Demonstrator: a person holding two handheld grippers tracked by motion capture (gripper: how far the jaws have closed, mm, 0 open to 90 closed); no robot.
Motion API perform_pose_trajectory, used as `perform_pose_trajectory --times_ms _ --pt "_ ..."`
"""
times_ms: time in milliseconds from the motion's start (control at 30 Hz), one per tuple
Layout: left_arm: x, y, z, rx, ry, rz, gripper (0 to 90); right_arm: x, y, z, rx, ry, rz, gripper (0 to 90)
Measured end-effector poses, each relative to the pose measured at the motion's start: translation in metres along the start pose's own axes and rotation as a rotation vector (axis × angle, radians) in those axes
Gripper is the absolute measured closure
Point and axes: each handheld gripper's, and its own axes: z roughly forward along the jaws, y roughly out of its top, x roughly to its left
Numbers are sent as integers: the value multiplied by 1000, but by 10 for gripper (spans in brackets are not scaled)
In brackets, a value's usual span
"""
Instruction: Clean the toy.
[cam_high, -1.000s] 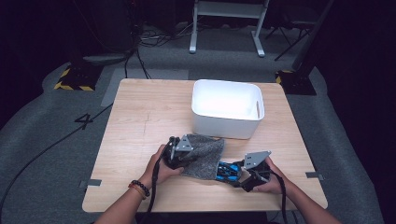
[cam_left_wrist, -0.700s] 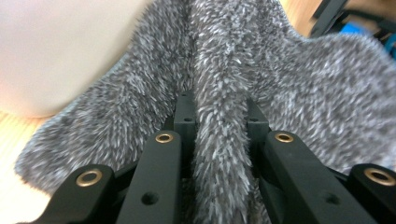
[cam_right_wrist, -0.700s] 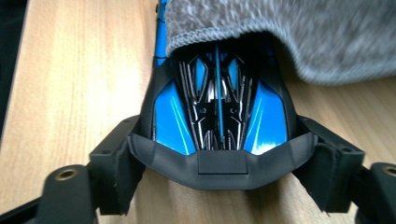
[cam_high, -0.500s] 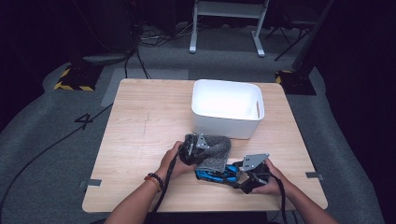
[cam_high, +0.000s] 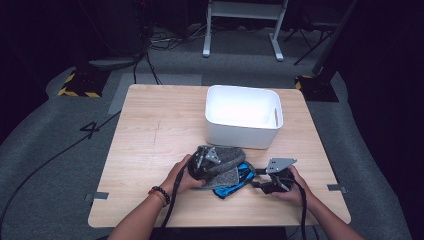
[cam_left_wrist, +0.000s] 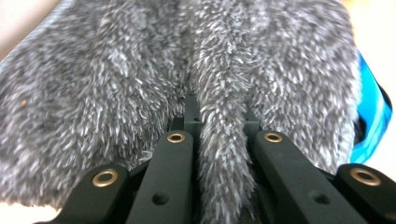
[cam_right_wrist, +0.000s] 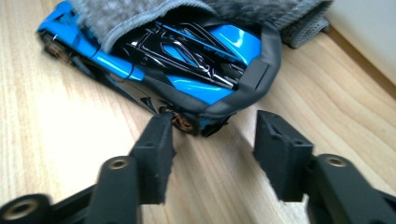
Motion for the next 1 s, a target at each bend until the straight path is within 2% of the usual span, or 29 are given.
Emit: perform_pose_trajectory --times_ms 133,200,367,533,633,733,1000 --pt "1 4 2 8 2 -1 807 1 1 3 -12 30 5 532" --pt "3 8 5 8 5 2 791 2 2 4 -10 28 -1 533" --pt "10 16 12 -6 -4 -21 755 4 4 6 -14 41 -6 531" --pt "12 26 20 -18 6 -14 757 4 5 7 -12 40 -12 511" --pt "13 29 22 -14 13 5 764 4 5 7 -11 35 -7 502" --pt "12 24 17 2 14 19 777 4 4 7 -12 35 -1 503" --pt "2 -7 -8 23 25 6 784 3 4 6 -11 40 -4 509"
